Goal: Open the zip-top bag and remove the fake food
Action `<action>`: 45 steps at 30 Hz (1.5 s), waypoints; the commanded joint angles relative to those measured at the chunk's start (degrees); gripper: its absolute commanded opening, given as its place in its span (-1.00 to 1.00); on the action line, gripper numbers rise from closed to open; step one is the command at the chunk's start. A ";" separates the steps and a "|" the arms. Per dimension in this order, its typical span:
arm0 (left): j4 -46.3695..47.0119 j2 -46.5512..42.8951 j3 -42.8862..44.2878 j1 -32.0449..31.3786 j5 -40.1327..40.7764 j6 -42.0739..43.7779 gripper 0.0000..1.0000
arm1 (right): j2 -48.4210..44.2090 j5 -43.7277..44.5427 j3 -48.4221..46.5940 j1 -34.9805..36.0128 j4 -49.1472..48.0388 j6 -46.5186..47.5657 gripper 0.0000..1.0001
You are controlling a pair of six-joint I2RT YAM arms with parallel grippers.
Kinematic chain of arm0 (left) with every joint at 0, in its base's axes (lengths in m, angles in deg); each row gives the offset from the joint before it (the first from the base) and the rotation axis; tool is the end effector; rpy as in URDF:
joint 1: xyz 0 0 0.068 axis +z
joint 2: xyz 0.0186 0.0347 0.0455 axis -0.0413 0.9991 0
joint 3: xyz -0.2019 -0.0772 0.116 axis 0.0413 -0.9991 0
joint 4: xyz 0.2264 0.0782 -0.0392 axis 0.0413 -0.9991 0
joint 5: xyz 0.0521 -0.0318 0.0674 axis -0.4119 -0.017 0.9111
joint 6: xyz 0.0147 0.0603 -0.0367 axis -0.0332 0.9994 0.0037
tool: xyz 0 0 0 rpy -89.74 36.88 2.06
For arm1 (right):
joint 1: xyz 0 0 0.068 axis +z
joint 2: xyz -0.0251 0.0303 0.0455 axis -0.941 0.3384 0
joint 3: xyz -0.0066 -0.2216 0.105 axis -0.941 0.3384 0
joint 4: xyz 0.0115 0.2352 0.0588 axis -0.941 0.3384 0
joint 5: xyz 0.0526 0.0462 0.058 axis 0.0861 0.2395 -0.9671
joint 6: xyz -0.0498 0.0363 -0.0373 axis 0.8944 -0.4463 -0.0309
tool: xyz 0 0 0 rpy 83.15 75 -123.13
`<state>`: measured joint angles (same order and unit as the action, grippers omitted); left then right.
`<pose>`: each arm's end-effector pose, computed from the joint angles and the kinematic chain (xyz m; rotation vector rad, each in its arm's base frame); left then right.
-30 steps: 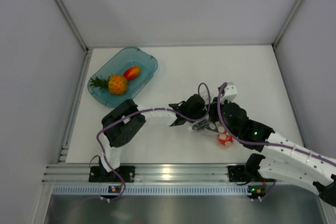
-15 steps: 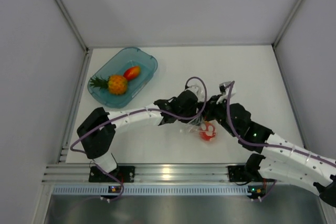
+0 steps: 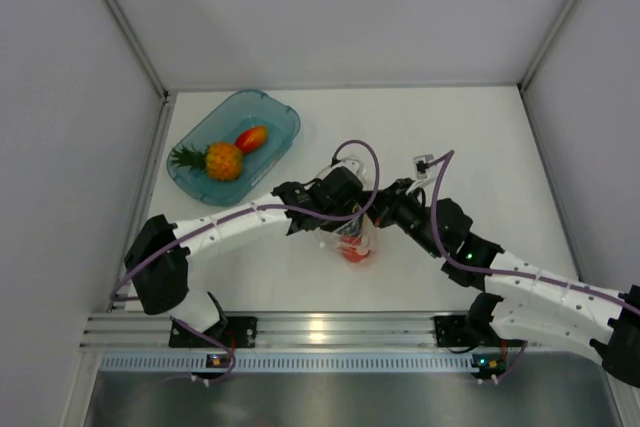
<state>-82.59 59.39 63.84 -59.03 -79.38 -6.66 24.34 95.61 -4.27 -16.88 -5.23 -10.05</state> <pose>0.1877 -0.2663 0.2205 0.3964 2.5149 -0.4427 0.1508 0.1809 0.2738 -0.0177 1.6822 1.0834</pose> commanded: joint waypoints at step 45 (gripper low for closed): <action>5.91 17.19 9.08 -5.74 -13.80 -1.03 -1.00 | -12.42 10.18 -0.67 -7.20 23.10 6.98 -1.00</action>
<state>-78.44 78.86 70.90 -64.39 -95.65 -8.17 12.89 103.57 -0.55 -23.48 15.33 -6.86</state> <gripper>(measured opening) 0.762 0.008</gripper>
